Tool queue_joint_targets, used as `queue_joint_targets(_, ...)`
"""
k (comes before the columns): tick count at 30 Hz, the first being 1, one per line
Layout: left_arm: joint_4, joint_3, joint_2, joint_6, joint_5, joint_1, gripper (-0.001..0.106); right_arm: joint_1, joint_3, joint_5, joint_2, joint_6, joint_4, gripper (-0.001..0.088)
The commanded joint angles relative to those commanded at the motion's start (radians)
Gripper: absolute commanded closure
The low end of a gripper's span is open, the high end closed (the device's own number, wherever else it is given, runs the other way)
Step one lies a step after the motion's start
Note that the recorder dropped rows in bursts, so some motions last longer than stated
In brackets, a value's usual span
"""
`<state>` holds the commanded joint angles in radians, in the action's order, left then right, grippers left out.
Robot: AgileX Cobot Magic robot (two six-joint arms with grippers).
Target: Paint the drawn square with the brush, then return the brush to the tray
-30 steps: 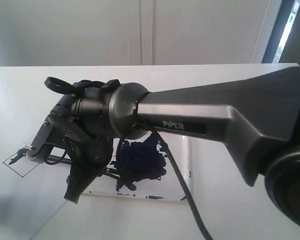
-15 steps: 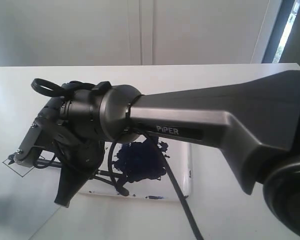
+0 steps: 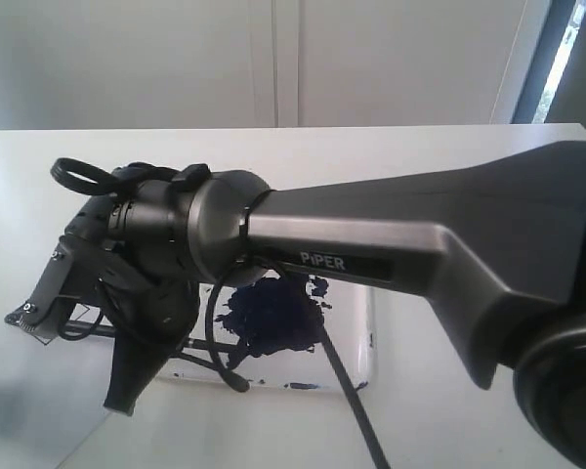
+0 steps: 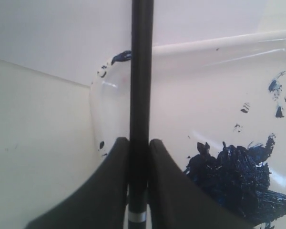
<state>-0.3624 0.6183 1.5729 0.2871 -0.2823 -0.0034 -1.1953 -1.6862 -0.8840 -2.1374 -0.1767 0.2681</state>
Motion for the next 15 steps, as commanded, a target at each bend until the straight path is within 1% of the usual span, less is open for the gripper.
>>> queue_joint_targets(6, 0.000, 0.000, 0.000, 0.000, 0.000, 0.000, 0.060, 0.000, 0.000, -0.003, 0.000, 0.072, 0.083, 0.0868)
queue_joint_targets(12, 0.000, 0.000, 0.000, 0.000, 0.000, 0.000, 0.060, 0.000, 0.000, -0.011, 0.000, 0.094, 0.114, 0.0868)
queue_joint_targets(15, 0.000, 0.000, 0.000, 0.000, 0.000, 0.000, 0.060, 0.000, 0.000, -0.040, 0.000, 0.131, 0.172, 0.0868)
